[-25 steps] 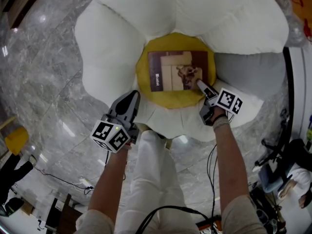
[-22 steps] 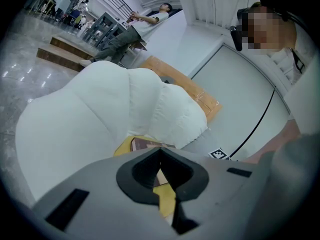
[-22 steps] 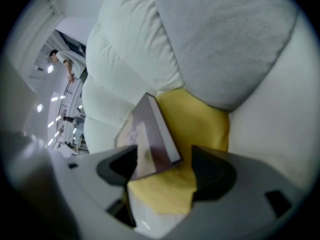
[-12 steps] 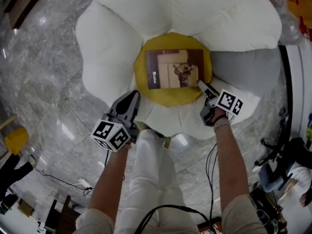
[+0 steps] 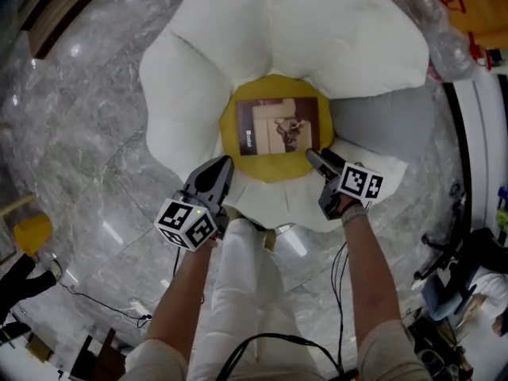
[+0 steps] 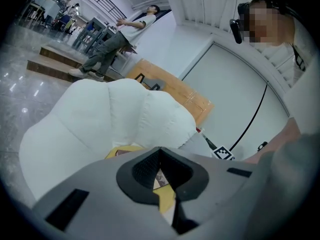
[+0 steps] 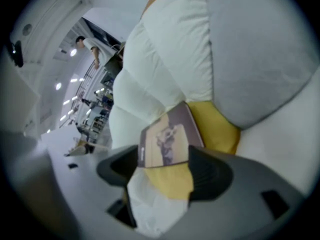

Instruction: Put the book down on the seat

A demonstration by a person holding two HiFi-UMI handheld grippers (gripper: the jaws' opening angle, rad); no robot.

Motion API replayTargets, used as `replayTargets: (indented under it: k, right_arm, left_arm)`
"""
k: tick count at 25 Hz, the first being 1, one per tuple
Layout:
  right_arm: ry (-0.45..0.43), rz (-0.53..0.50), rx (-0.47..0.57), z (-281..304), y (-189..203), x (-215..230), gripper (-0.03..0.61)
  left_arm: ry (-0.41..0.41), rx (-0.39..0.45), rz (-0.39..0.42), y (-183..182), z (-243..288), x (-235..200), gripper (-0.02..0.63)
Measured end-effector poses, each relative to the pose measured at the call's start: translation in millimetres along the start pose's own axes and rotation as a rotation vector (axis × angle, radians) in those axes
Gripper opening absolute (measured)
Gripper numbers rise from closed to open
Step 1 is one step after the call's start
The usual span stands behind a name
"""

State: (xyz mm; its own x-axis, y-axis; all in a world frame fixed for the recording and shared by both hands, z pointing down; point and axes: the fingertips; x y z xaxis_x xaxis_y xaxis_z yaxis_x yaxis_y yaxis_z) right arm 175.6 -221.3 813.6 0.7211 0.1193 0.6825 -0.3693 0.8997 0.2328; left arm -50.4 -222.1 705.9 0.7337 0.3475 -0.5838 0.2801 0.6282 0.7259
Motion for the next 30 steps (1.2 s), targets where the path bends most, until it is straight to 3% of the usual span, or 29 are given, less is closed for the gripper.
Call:
replayTargets:
  k: [4,13,18,30]
  right_arm:
    - [-0.05,-0.083,-0.009,-11.0,3.0,-27.4,0.314]
    - [-0.08,-0.347,-0.021,-49.0,12.3,-62.8,0.15]
    - [-0.088,-0.494,0.069,-81.6,7.1,-95.2,0.039]
    - [-0.155,-0.665,0.184,-180.8,31.7,-193.9,0.015]
  left_arm:
    - [0.006,0.011,0.02,-13.4,-3.7,12.1,0.025]
    - [0.012,0.042,0.021,-19.7,-21.6,43.9,0.025]
    - [0.014,0.053,0.024,-20.2,-36.7,63.0,0.025]
    - [0.074,0.027,0.083,-42.8,-78.3,125.3,0.025]
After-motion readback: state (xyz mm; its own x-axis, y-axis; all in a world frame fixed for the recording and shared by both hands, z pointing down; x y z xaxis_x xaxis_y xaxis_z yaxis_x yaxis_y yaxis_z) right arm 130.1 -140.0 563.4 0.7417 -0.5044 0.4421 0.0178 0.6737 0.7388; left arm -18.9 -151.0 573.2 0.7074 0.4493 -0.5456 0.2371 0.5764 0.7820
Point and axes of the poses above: the fingertips, and each gripper's own axes: z forward along the fingers, x to its right, y out of its underside, and after that the axes turned 4 degrees about z, right-handed
